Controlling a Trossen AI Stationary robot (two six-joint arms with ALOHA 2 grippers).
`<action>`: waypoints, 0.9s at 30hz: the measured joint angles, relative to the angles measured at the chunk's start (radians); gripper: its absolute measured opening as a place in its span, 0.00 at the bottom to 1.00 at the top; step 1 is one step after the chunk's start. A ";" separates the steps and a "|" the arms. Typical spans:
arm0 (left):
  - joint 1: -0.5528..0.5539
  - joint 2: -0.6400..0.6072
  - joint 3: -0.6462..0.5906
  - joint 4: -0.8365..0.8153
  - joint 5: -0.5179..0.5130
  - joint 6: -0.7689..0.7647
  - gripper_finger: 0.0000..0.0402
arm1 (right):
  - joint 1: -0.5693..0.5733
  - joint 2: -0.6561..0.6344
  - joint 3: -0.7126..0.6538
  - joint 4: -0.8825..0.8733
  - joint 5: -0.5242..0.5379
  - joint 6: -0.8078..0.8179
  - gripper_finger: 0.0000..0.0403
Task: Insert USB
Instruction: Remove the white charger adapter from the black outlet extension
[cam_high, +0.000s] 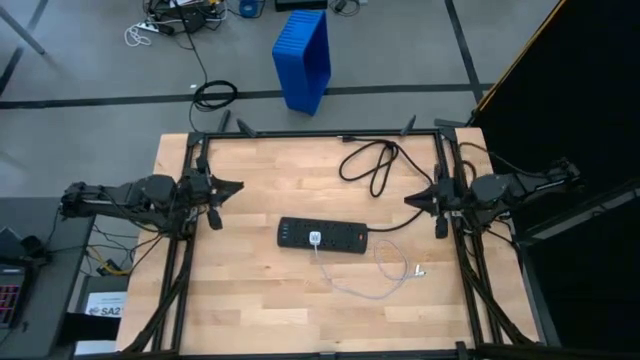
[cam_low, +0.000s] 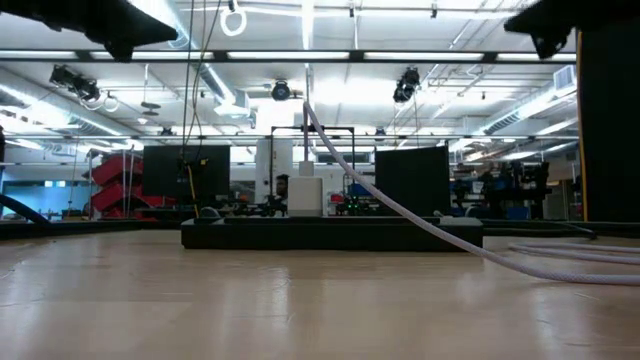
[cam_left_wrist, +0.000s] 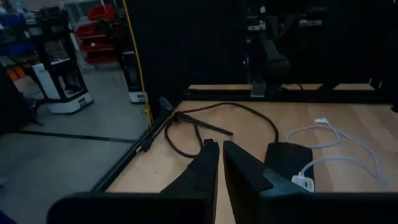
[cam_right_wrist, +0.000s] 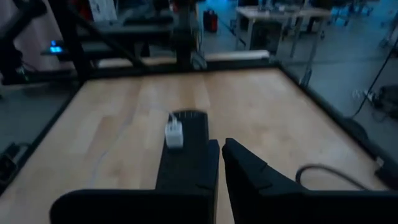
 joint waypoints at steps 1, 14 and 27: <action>0.000 0.000 -0.008 0.005 0.000 -0.009 0.02 | 0.000 0.000 -0.021 0.004 0.000 0.011 0.00; 0.000 0.005 -0.239 0.267 0.030 -0.085 0.02 | -0.001 0.026 -0.331 0.457 0.001 0.048 0.00; 0.000 0.005 -0.325 0.416 0.034 -0.065 0.02 | -0.002 0.049 -0.411 0.698 0.001 -0.061 0.00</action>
